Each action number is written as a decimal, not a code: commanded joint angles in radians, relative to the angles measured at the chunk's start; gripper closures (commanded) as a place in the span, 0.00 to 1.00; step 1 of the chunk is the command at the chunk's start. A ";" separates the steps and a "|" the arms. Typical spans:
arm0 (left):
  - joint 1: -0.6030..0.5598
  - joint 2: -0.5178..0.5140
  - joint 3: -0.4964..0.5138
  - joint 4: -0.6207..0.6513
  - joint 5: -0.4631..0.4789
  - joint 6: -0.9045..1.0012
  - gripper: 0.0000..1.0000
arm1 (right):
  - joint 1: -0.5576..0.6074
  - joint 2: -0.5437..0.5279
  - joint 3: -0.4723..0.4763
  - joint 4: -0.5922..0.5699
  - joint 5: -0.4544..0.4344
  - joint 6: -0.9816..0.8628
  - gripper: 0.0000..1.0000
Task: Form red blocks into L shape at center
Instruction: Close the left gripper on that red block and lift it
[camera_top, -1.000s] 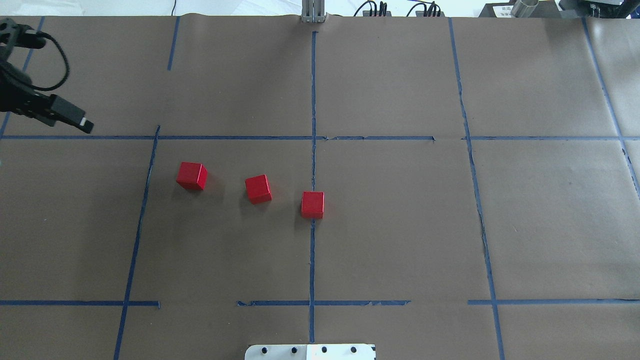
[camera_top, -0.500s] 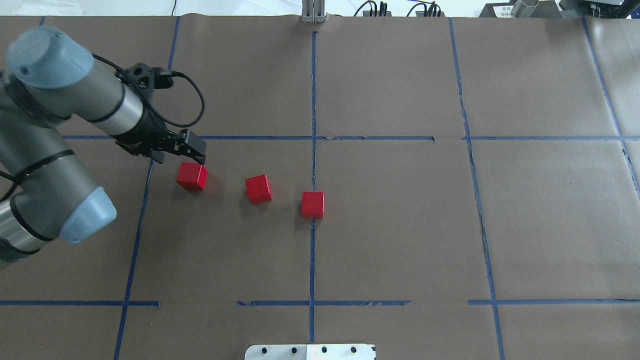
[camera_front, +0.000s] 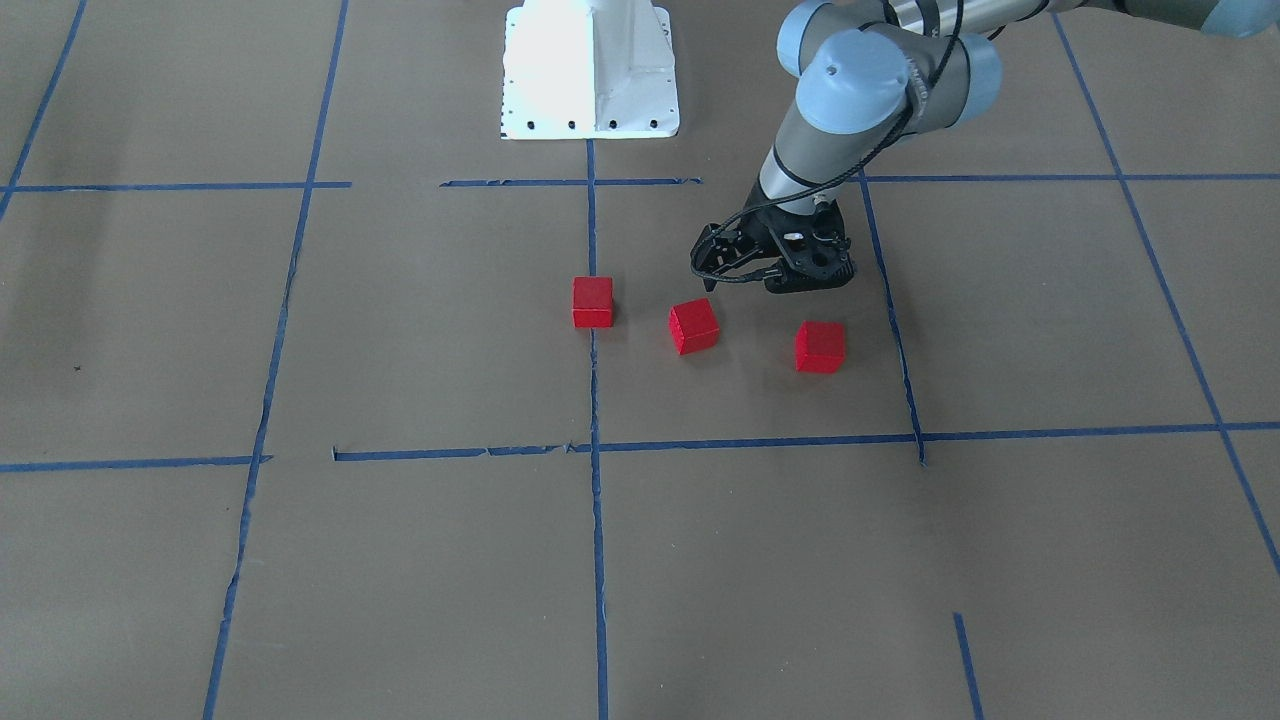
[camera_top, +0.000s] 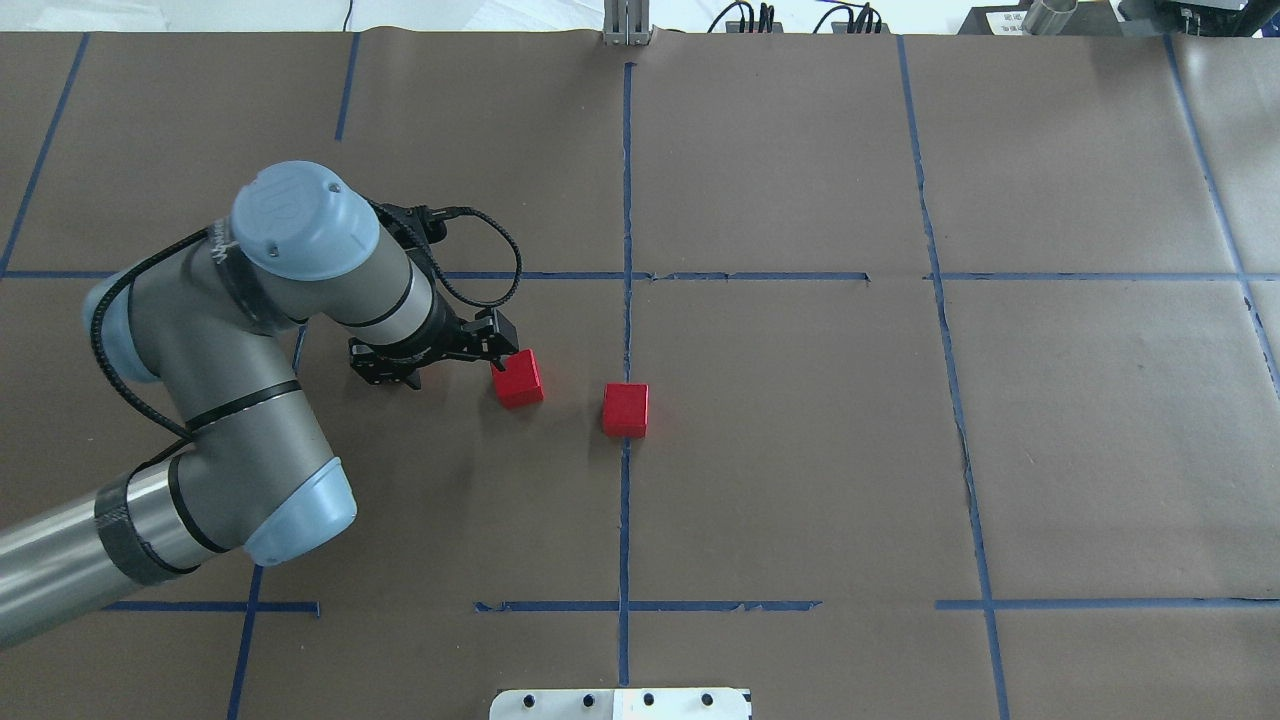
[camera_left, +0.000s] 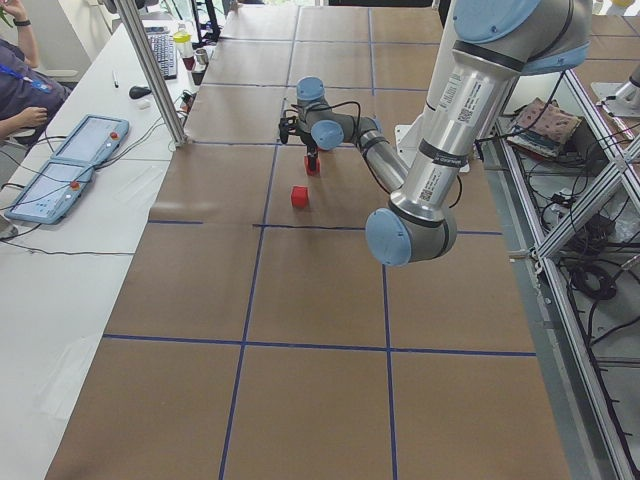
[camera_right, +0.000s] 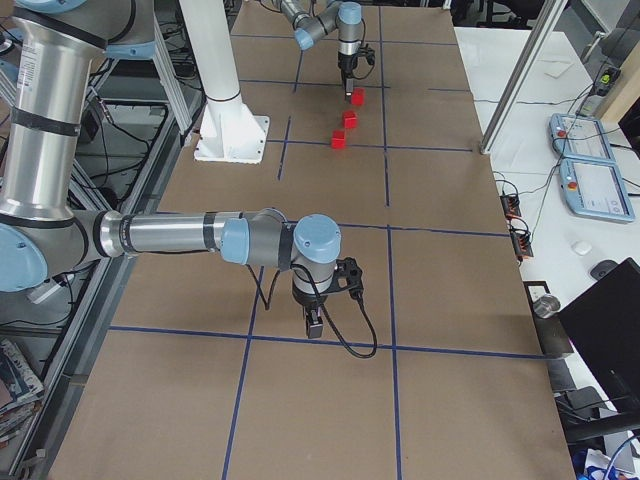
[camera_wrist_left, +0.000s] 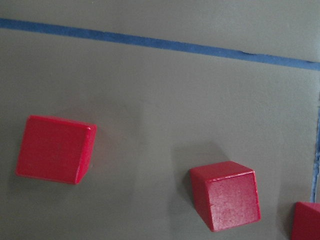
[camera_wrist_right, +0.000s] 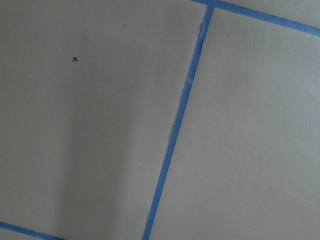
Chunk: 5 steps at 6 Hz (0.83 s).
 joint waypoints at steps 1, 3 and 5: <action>0.037 -0.071 0.070 0.056 0.066 -0.059 0.00 | 0.000 -0.001 0.000 0.000 0.000 0.000 0.00; 0.049 -0.116 0.146 0.031 0.078 -0.058 0.00 | 0.000 -0.001 0.000 0.000 0.000 -0.001 0.00; 0.051 -0.133 0.227 -0.024 0.078 -0.047 0.00 | 0.000 -0.001 0.000 0.002 0.000 -0.001 0.00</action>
